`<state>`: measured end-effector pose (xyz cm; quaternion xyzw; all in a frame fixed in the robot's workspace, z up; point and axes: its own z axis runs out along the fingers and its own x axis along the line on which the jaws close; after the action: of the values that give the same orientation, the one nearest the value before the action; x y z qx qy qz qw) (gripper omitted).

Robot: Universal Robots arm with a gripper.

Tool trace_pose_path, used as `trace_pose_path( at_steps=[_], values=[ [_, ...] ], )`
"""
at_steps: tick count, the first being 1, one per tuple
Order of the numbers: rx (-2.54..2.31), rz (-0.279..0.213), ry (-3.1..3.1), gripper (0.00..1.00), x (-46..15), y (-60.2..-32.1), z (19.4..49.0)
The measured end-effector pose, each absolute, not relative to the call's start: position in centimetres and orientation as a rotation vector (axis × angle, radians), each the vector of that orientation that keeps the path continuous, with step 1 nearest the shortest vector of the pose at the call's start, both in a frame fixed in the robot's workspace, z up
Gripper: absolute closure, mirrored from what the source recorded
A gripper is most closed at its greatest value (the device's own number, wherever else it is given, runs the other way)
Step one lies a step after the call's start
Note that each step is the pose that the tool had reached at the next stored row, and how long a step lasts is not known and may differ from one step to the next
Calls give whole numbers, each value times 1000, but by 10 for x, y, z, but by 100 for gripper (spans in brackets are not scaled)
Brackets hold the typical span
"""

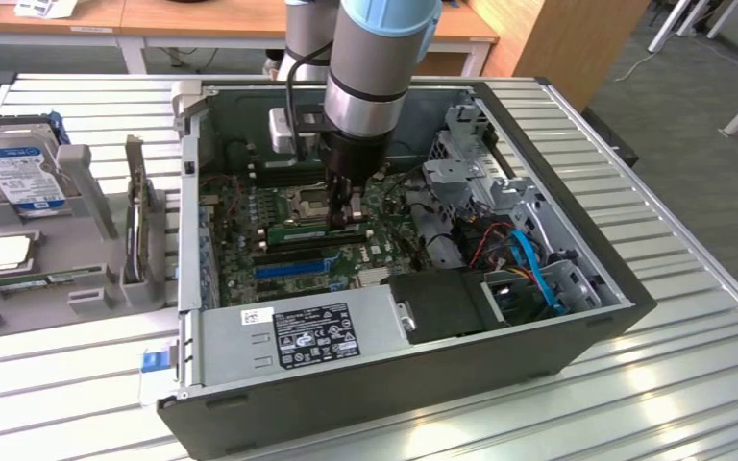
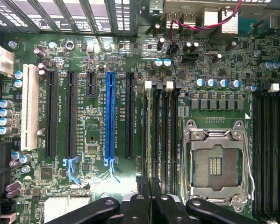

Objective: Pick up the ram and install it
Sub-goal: 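Insert the ram into the slot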

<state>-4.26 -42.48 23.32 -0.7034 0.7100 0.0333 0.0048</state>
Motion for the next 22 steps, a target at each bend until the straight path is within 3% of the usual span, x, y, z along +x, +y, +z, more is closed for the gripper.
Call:
trace_pose_path(
  at_steps=[22],
  values=[
    [-2205, 110, 2226, 89, -42, -425, 237]
  ],
)
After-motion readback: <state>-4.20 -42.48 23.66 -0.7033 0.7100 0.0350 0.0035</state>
